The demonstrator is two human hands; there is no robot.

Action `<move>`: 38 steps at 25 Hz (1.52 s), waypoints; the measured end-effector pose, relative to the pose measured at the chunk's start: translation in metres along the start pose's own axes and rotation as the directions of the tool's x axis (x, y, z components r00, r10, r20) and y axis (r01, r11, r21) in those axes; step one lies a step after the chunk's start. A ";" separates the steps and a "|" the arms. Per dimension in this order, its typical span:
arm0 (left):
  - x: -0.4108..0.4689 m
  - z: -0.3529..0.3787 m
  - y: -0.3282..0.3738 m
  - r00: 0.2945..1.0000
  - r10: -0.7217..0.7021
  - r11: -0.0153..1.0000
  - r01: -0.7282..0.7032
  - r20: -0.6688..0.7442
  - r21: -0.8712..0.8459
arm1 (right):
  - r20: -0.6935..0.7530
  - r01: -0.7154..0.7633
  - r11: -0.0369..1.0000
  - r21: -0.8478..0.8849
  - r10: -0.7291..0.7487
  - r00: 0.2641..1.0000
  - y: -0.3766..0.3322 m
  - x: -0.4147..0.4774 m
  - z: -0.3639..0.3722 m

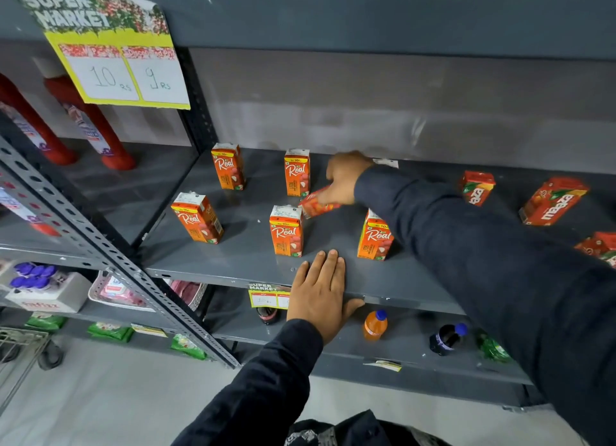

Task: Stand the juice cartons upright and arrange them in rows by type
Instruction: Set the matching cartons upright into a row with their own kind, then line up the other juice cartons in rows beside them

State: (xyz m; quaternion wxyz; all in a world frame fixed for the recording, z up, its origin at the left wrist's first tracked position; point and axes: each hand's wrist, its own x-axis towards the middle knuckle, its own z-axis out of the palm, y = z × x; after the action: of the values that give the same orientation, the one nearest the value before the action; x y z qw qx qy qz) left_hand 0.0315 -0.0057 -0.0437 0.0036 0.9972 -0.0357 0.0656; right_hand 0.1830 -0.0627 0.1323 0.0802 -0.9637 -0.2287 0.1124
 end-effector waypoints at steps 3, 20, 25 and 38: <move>0.000 0.001 0.003 1.000 -0.004 1.000 0.004 0.013 -0.005 | -0.327 0.070 0.923 0.377 0.062 0.943 0.029 -0.021 -0.027; -0.003 -0.001 0.010 0.998 -0.064 0.998 0.064 -0.016 -0.006 | 0.192 -0.108 -0.346 0.932 0.218 0.957 0.194 -0.139 0.048; -0.002 -0.005 0.013 0.996 -0.087 0.996 0.087 0.010 0.018 | 0.062 -0.039 -0.078 0.996 0.310 0.949 0.199 -0.149 0.079; 0.000 -0.005 0.014 0.991 -0.126 0.992 0.125 0.035 0.014 | -0.372 0.191 0.524 0.830 0.265 0.890 0.240 -0.153 0.069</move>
State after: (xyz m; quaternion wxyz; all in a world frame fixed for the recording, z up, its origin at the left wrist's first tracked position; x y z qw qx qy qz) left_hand 0.0294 -0.0195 -0.0386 0.0012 0.9985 0.0274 0.0475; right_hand 0.1341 -0.3376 0.0439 0.5881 -0.8026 -0.0978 -0.0178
